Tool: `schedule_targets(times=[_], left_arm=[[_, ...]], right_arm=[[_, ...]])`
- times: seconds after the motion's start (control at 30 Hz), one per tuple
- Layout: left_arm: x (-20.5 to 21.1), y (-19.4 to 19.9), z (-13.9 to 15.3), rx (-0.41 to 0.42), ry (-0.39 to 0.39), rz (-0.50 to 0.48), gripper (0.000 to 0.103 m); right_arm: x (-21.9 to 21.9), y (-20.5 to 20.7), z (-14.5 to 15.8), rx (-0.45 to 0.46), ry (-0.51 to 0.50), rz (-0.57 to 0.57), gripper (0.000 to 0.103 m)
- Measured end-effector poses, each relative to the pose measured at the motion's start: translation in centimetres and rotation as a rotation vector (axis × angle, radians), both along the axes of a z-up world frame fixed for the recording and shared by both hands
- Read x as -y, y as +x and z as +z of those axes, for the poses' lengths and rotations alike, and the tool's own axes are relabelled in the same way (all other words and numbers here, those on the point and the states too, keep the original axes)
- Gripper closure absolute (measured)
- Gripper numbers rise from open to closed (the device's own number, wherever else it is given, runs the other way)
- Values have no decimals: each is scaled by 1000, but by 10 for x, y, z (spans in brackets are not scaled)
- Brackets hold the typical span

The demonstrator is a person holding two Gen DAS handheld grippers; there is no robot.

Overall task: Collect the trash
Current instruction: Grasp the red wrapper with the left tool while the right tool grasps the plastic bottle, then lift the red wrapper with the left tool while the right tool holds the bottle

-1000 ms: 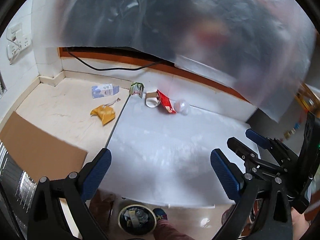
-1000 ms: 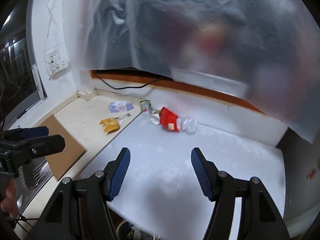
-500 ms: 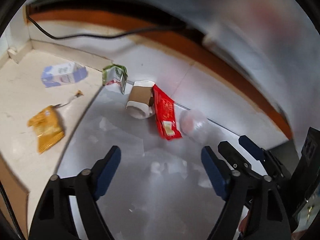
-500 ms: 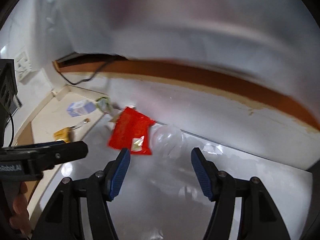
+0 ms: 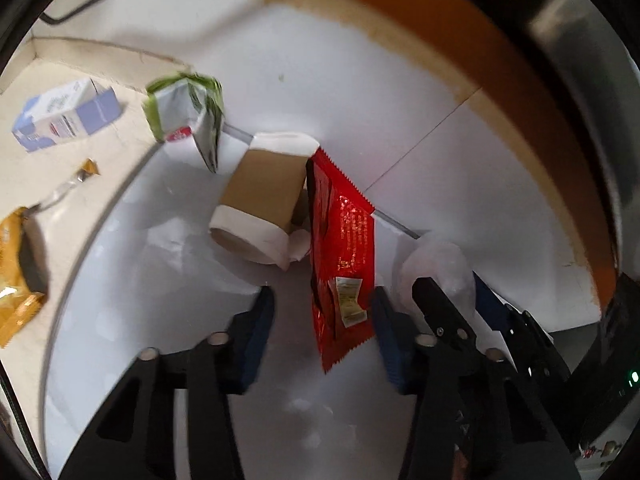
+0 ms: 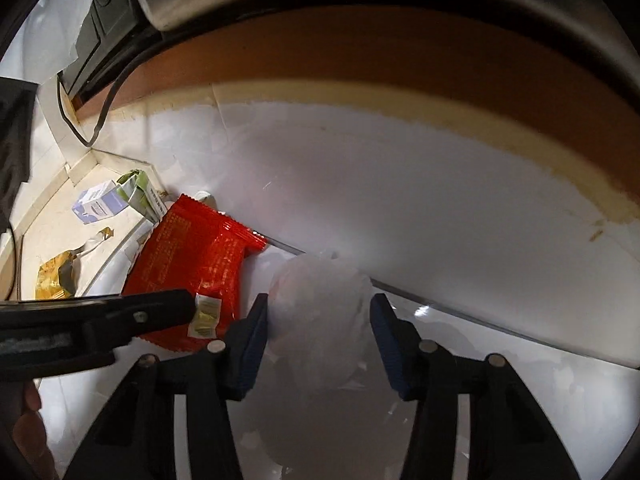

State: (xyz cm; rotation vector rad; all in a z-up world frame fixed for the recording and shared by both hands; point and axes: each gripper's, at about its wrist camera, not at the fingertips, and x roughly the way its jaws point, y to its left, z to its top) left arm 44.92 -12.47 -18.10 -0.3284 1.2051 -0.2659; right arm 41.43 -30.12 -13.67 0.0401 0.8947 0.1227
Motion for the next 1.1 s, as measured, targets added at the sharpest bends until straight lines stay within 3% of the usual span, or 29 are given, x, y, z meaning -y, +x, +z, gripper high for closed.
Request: schedule_targets(times=[0.1, 0.3, 0.6, 1.0, 1.07, 1.1], left_arm=[[2, 5, -9, -16, -10, 23, 86], [3, -6, -6, 20, -23, 40, 98], [-7, -49, 18, 62, -15, 18, 99], [-30, -110, 50, 121, -6, -47, 99], [-31, -98, 51, 129, -15, -51, 93], [-34, -96, 53, 138, -27, -53, 81]], right_arm=[[-1, -1, 1, 20, 0, 12, 63], [-6, -4, 3, 32, -3, 34, 73], [-10, -25, 19, 57, 14, 39, 77], [-26, -93, 54, 106, 6, 26, 77], [-28, -102, 57, 112, 1, 12, 77], [-27, -105, 59, 113, -1, 4, 77]])
